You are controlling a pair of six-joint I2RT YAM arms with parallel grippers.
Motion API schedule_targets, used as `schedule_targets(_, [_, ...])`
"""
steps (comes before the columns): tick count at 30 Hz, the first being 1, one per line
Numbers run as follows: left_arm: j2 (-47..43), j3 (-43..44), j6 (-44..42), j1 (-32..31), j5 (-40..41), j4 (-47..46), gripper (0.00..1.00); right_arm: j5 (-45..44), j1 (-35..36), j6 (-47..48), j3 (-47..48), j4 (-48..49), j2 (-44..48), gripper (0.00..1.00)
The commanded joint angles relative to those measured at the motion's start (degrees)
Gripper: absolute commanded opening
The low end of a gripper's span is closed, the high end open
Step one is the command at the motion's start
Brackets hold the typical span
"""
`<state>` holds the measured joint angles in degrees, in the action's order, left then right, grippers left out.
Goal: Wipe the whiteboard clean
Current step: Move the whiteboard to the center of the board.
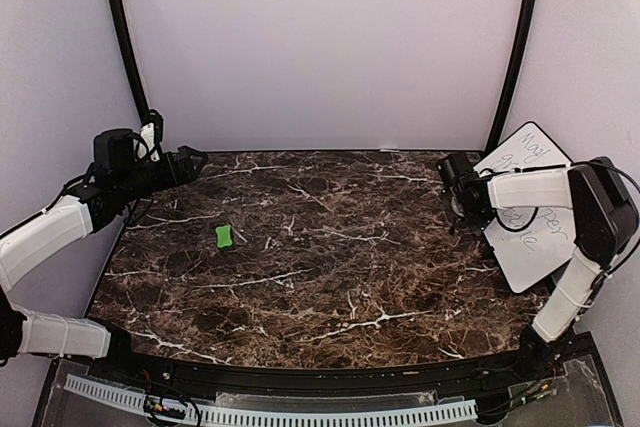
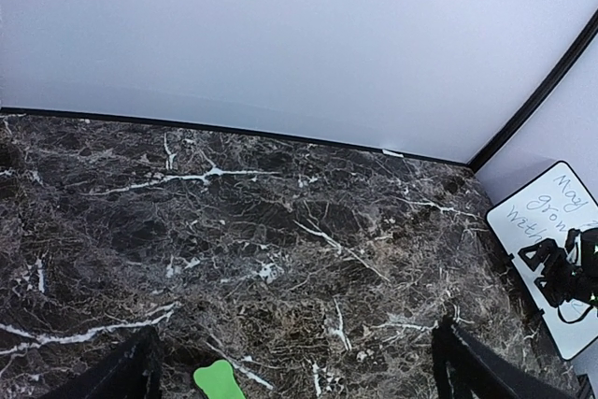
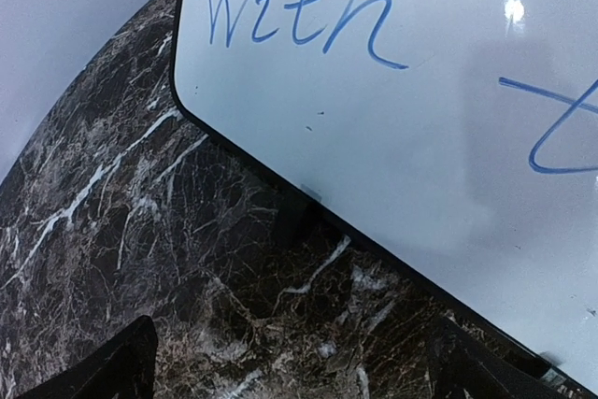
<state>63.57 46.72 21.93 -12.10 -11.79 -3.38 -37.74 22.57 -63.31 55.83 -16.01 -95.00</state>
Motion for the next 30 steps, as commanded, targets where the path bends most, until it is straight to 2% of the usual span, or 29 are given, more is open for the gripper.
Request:
schedule_targets(1, [-1.3, -0.8, 0.6, 0.7, -1.1, -1.9, 0.99, -3.4, 0.4, -5.3, 3.6, 1.2, -3.6, 0.95])
schedule_targets(8, [-1.3, -1.0, 1.0, 1.3, -1.8, -2.2, 0.99, -5.5, 0.4, -8.4, 9.4, -1.9, -10.4, 0.92])
schedule_targets(13, [-1.3, -1.1, 1.3, 1.5, -2.2, -2.3, 0.99, -6.5, 0.4, -11.3, 10.6, -2.4, -12.9, 0.86])
schedule_targets(22, [-1.2, -1.2, 1.5, 1.7, -2.5, -2.5, 0.99, -8.8, 0.4, -13.7, 13.4, -5.4, -16.5, 0.82])
schedule_targets(25, [-1.0, -1.2, 1.6, 1.7, -2.8, -2.6, 0.99, -9.7, 0.3, -14.5, 14.7, -7.0, -17.7, 0.76])
schedule_targets(30, [-0.8, -1.3, 1.6, 1.8, -3.0, -2.7, 0.99, -10.6, -0.1, -14.8, 16.5, -8.7, -19.1, 0.74])
